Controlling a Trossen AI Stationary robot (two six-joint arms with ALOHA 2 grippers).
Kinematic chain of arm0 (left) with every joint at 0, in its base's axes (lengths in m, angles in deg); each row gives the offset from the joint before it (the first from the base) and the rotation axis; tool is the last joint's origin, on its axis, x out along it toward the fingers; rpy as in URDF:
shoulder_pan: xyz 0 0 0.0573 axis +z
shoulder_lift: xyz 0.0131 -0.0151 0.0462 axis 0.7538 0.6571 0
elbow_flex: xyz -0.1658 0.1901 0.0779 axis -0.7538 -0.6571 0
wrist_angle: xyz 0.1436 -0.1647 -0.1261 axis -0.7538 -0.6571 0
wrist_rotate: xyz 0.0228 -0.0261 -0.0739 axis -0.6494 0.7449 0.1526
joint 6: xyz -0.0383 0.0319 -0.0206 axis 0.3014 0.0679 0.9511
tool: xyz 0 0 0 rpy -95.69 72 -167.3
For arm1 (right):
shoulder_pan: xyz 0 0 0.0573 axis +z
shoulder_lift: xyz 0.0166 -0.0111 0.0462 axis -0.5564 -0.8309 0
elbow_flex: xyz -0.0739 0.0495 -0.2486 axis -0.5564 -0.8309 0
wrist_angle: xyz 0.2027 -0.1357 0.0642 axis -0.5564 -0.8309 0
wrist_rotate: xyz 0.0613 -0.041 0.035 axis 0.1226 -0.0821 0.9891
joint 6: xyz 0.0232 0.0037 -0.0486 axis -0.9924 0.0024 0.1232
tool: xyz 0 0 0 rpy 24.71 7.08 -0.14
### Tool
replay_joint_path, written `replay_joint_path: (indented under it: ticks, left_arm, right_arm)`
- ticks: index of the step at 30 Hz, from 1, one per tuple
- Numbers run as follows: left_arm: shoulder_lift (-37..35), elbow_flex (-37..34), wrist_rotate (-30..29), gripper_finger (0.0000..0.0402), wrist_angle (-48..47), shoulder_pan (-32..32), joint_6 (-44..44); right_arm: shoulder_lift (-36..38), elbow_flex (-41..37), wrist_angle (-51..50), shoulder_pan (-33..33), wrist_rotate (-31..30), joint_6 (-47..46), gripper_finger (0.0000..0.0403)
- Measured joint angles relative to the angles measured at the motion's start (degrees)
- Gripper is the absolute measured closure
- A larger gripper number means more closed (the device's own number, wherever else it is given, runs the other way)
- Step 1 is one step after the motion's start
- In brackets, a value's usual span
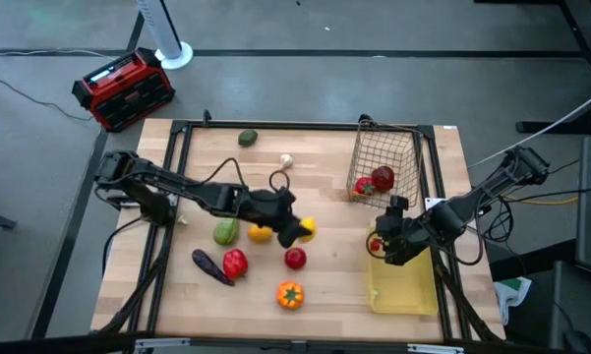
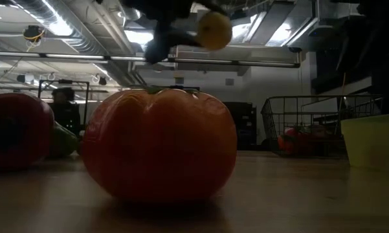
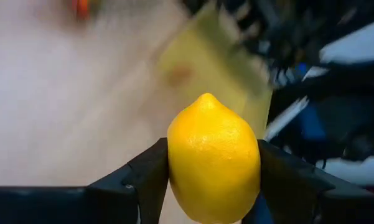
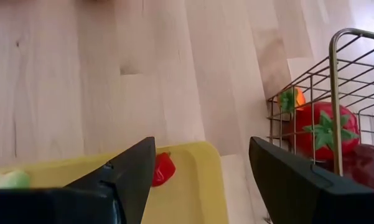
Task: Sort produce into baskets
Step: Put the bottom yellow lemon into the wire basket
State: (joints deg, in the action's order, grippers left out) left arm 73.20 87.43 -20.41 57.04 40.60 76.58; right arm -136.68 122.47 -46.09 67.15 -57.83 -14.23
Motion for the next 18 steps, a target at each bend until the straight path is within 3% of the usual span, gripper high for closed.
replay_joint_path:
  ticks: [7,18]
  left_arm:
    - [3.33,0.03,-7.22,0.0187,16.53,3.69,-13.6]
    - [16.64,1.31,-7.29,0.0187,48.03,9.57,-29.71]
  right_arm:
    - [0.02,0.0,1.24,0.0,0.0,0.4,0.0146]
    - [0.01,0.44,2.33,0.0,0.47,1.95,0.0146]
